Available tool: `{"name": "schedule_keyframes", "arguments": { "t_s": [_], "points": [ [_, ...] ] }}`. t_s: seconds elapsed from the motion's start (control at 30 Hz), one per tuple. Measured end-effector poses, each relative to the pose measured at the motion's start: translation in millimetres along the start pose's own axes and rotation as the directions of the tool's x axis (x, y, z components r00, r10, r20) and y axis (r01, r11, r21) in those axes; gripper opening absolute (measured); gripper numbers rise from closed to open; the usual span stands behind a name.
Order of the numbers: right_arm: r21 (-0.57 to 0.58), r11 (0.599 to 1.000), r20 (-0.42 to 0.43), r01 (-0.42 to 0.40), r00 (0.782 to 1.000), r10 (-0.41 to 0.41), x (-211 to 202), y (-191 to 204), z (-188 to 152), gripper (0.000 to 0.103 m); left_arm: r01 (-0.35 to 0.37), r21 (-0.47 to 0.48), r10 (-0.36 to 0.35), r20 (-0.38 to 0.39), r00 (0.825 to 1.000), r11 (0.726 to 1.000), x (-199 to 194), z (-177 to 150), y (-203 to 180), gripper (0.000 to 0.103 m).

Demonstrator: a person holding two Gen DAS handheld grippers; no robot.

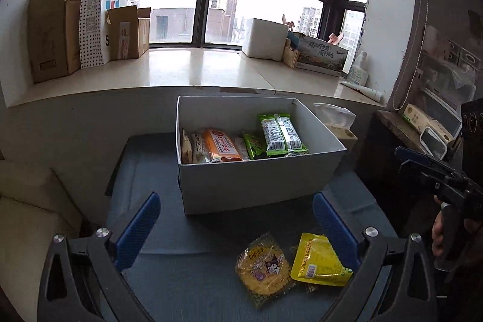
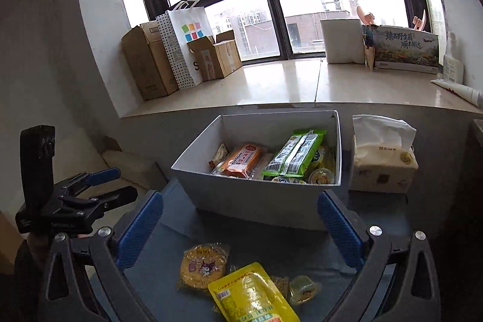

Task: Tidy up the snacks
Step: 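Grasp the yellow bag with the right tool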

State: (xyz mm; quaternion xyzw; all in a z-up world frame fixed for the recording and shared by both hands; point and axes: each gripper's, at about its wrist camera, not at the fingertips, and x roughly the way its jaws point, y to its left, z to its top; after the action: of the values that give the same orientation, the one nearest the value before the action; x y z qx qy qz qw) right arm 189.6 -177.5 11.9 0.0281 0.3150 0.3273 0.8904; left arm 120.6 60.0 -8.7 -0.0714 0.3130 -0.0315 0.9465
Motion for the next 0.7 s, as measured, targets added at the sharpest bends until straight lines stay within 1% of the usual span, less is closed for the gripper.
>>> {"name": "schedule_keyframes", "arguments": {
  "t_s": [0.07, 0.13, 0.23, 0.3, 0.4, 0.47, 0.53, 0.57, 0.63, 0.7],
  "points": [
    [-0.009, 1.000, -0.024, -0.001, 1.000, 0.001, -8, 3, -26, 0.103, 0.013, -0.004, -0.013, -0.018, 1.000, 1.000, -10, -19, -1, 0.103],
    [-0.023, 1.000, -0.061, -0.009, 0.998, 0.007, -10, 6, -52, 0.103, -0.008, 0.005, 0.008, -0.027, 1.000, 1.000, -19, -39, -4, 0.103],
    [-0.017, 1.000, -0.092, 0.011, 0.996, -0.013, -11, 8, -92, 0.103, -0.005, 0.015, 0.006, -0.043, 0.999, 1.000, -29, -68, -9, 0.103],
    [0.006, 1.000, -0.120, 0.005, 0.993, -0.004, -9, 9, -116, 0.103, 0.010, 0.021, -0.009, -0.069, 0.998, 1.000, -33, -85, -14, 0.103],
    [0.007, 0.999, -0.143, 0.036, 0.989, -0.035, -6, 11, -144, 0.103, 0.031, 0.028, -0.028, -0.097, 0.995, 0.999, -37, -100, -18, 0.103],
    [-0.009, 0.998, -0.148, 0.055, 0.987, -0.056, -4, 12, -154, 0.103, 0.024, 0.036, -0.020, -0.107, 0.994, 0.999, -39, -105, -19, 0.103],
    [-0.057, 0.996, -0.167, 0.069, 0.983, -0.078, -1, 11, -157, 0.103, 0.025, 0.031, -0.021, -0.110, 0.994, 0.999, -41, -108, -17, 0.103],
    [-0.077, 0.994, -0.175, 0.077, 0.980, -0.089, 1, 10, -156, 0.103, 0.033, 0.020, -0.031, -0.112, 0.993, 0.999, -42, -109, -16, 0.103],
    [-0.103, 0.993, -0.186, 0.065, 0.979, -0.083, 7, 7, -150, 0.103, 0.048, -0.003, -0.048, -0.121, 0.992, 0.999, -41, -111, -12, 0.103],
    [-0.137, 0.989, -0.199, 0.060, 0.976, -0.087, 16, 5, -144, 0.103, 0.050, -0.012, -0.051, -0.129, 0.990, 0.999, -39, -113, -11, 0.103]
  ]
}}
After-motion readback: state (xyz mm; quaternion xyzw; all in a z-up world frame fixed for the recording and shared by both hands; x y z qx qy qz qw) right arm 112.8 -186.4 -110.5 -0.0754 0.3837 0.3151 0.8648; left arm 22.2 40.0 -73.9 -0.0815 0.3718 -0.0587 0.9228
